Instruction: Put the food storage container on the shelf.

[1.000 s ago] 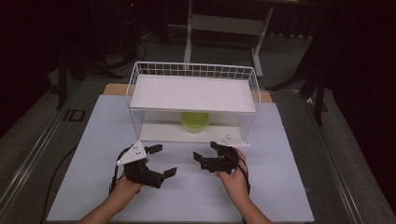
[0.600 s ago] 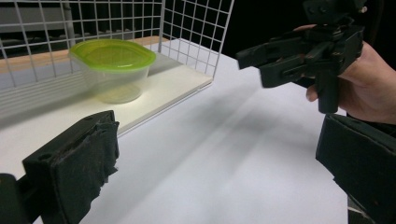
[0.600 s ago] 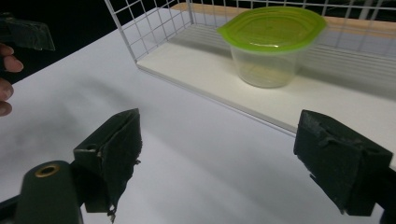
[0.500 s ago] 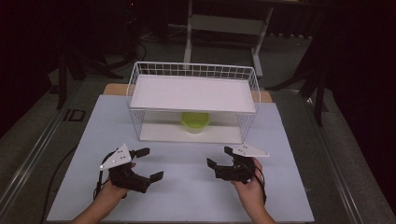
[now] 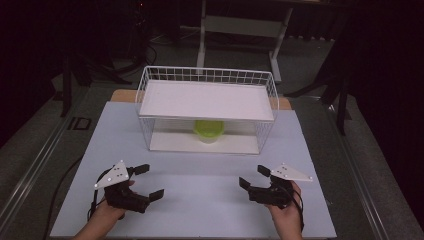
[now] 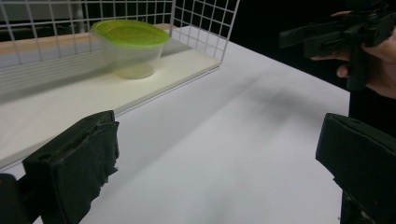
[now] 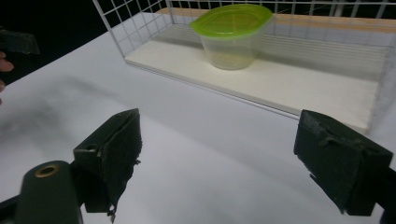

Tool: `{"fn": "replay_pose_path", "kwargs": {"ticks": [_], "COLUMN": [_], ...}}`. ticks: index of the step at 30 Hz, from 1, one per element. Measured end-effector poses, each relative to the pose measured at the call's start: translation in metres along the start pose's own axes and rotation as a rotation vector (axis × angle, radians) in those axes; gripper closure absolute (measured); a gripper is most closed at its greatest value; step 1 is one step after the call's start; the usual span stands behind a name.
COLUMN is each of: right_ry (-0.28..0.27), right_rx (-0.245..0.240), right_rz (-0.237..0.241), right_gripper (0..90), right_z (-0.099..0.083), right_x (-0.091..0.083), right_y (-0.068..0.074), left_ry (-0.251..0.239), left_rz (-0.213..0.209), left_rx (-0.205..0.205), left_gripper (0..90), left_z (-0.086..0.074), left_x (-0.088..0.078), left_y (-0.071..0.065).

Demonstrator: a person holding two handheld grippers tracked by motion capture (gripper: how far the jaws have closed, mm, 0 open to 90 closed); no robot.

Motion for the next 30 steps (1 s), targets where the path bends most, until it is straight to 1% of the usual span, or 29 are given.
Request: {"fn": "replay_pose_path", "kwargs": {"ticks": [2, 4, 6, 7, 10, 13, 15, 17, 19, 21, 22, 25, 26, 30], "right_ry": [0.001, 0.007, 0.012, 0.013, 0.004, 0.008, 0.012, 0.018, 0.017, 0.022, 0.024, 0.033, 0.035, 0.039], "right_rx": [0.007, 0.002, 0.003, 0.001, 0.007, -0.003, -0.005, -0.027, -0.029, -0.039, -0.045, -0.059, -0.06, -0.066], "right_rz": [0.003, -0.008, -0.001, -0.007, -0.002, -0.011, -0.007, -0.022, -0.014, -0.02, -0.015, -0.02, -0.015, -0.019], "right_gripper": [15.0, 15.0, 15.0, 15.0, 15.0, 14.6, 14.5, 14.6, 14.5, 14.5, 14.5, 14.5, 14.5, 14.5], "right_z": [-0.003, -0.006, -0.009, -0.011, -0.015, -0.02, -0.023, -0.026, -0.026, -0.027, -0.028, -0.031, -0.032, -0.034], "right_x": [-0.004, -0.006, -0.009, -0.01, -0.015, -0.019, -0.021, -0.021, -0.02, -0.018, -0.017, -0.015, -0.014, -0.012], "right_y": [-0.002, -0.004, -0.004, -0.005, -0.005, -0.005, -0.005, -0.006, -0.007, -0.008, -0.008, -0.011, -0.011, -0.014], "left_ry": [0.009, 0.017, 0.013, 0.009, 0.01, 0.0, -0.012, -0.024, -0.032, -0.028, -0.025, -0.03, -0.03, -0.041], "left_rz": [0.003, 0.008, 0.012, 0.01, 0.012, 0.012, 0.014, 0.023, 0.033, 0.034, 0.036, 0.034, 0.036, 0.061], "left_rx": [-0.007, -0.01, -0.015, -0.022, -0.021, -0.023, -0.033, -0.035, -0.033, -0.031, -0.03, -0.043, -0.043, -0.029], "left_gripper": [0.2, 0.2, 0.2, 0.2, 0.3, 0.2, 0.2, 0.2, 0.2, 0.2, 0.2, 0.2, 0.2, 0.2], "left_z": [-0.004, -0.007, -0.01, -0.011, -0.014, -0.014, -0.014, -0.014, -0.014, -0.016, -0.017, -0.017, -0.017, -0.018], "left_x": [-0.001, -0.003, -0.005, -0.006, -0.007, -0.009, -0.011, -0.012, -0.012, -0.011, -0.011, -0.009, -0.009, -0.008], "left_y": [0.0, 0.001, 0.001, 0.001, 0.0, 0.0, 0.001, 0.002, 0.003, 0.003, 0.003, 0.004, 0.004, 0.003]}}
Point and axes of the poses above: each handheld gripper's, and its own axes: x roughly forward along the jaws, z roughly out of its top, y roughly to its left, the point moved 8 cm from there along x, roughly forward along the jaws, and after that the axes turned 6 degrees about y, right-handed, at the moved point
